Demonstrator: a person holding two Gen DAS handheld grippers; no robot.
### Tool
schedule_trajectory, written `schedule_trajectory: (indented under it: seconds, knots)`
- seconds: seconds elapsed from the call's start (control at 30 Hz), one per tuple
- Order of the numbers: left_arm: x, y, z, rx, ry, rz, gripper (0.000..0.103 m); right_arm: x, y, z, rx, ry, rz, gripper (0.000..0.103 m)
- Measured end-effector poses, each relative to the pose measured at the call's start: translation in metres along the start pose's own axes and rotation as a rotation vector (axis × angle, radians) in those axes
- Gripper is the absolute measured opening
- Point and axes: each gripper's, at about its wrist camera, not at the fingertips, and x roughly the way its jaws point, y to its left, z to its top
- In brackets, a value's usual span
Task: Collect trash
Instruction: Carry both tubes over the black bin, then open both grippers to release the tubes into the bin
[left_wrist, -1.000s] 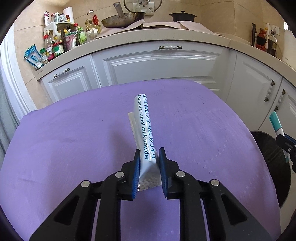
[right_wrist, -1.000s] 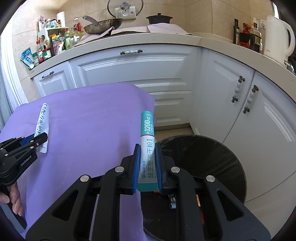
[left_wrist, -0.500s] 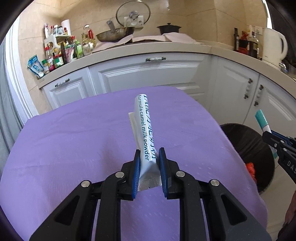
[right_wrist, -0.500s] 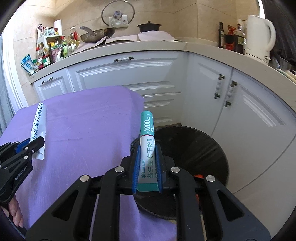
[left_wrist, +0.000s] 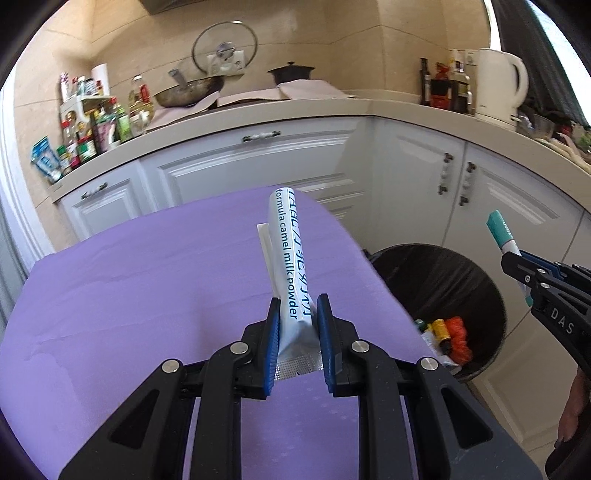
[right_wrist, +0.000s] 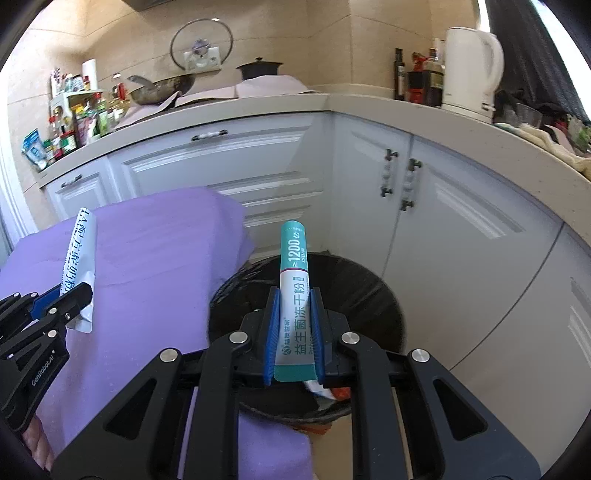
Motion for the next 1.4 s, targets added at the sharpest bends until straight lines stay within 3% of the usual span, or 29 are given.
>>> schedule_trajectory:
  seconds: [0.5, 1.1, 1.2, 1.23, 1.3, 1.4]
  knots:
    - [0.018, -0.055, 0.018, 0.093, -0.045, -0.075, 0.021, 0.016, -0.029, 0.010, 0.026, -0.018, -0.037, 0.016]
    - [0.064, -0.088, 0.039, 0.117, -0.009, -0.119, 0.021, 0.053, -0.042, 0.021, 0.051, -0.007, -0.064, 0.016]
    - [0.069, -0.092, 0.041, 0.129, -0.003, -0.127, 0.021, 0.059, -0.044, 0.023, 0.059, -0.010, -0.074, 0.019]
    - [0.071, -0.093, 0.043, 0.132, -0.002, -0.127, 0.021, 0.061, -0.045, 0.023, 0.065, -0.010, -0.077, 0.029]
    - [0.076, -0.096, 0.044, 0.131, -0.001, -0.132, 0.023, 0.063, -0.047, 0.024, 0.075, -0.013, -0.083, 0.035]
    - [0.081, -0.096, 0.045, 0.124, 0.005, -0.124, 0.034, 0.065, -0.048, 0.023, 0.076, -0.010, -0.091, 0.039]
